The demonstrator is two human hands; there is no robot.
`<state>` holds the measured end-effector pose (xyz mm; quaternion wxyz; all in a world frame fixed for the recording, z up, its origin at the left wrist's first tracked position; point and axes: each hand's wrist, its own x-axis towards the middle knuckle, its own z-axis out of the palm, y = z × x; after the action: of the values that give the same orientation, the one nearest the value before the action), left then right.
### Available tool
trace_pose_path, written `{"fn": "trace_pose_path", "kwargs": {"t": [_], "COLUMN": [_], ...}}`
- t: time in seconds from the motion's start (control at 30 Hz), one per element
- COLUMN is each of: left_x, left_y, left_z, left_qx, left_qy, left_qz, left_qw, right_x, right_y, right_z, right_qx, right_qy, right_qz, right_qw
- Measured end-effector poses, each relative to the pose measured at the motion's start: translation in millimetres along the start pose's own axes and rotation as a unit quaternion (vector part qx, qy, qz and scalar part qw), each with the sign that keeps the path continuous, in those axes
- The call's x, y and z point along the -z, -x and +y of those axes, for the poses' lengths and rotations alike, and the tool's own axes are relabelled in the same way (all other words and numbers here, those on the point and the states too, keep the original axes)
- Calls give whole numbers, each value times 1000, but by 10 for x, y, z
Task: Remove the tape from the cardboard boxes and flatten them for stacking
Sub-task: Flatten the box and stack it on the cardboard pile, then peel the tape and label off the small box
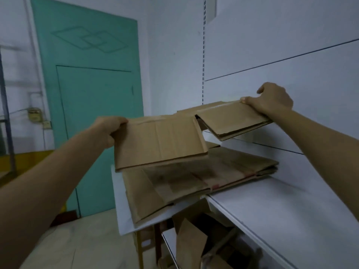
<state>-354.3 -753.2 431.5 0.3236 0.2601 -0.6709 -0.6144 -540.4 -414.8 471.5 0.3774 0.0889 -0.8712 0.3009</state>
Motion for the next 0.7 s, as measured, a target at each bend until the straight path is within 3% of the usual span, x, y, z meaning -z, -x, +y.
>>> {"fn": "trace_pose_path", "kwargs": {"t": [0.1,0.2,0.23,0.3,0.33,0.4,0.53,0.6,0.7], "left_x": [-324,-607,-658,-712,-741,-811,-840,-805,-829], "left_y": [-299,-411,-467,-525,-534,-564,-636,-675,-643], "left_z": [-457,-879,-1023,-1232,-1298,-1402,-1360,-1293,-1204], "left_qx": [-11,-58,-87,-169,-208,-241,-250,-275,-382], "left_qy": [-25,-118,-188,-370,-438,-474,-464,-449,-460], "left_qz": [-32,-81,-92,-127,-151,-192,-243,-266,-257], "left_qw": [999,988,974,905,861,825,814,807,759], "right_x": [-680,-1366,-1584,-1978,-2117,-2285,-2265,-2158,-1866], "right_y": [-113,28,135,367,456,527,471,519,748], "right_z": [-88,-192,-179,-67,9,112,30,-136,-425], "right_qx": [45,82,95,108,106,98,82,118,193], "right_qy": [167,156,135,138,157,188,192,185,208], "right_qz": [-84,-306,-392,-497,-504,-471,-455,-386,-291], "right_qw": [981,936,905,850,843,856,866,896,914]}}
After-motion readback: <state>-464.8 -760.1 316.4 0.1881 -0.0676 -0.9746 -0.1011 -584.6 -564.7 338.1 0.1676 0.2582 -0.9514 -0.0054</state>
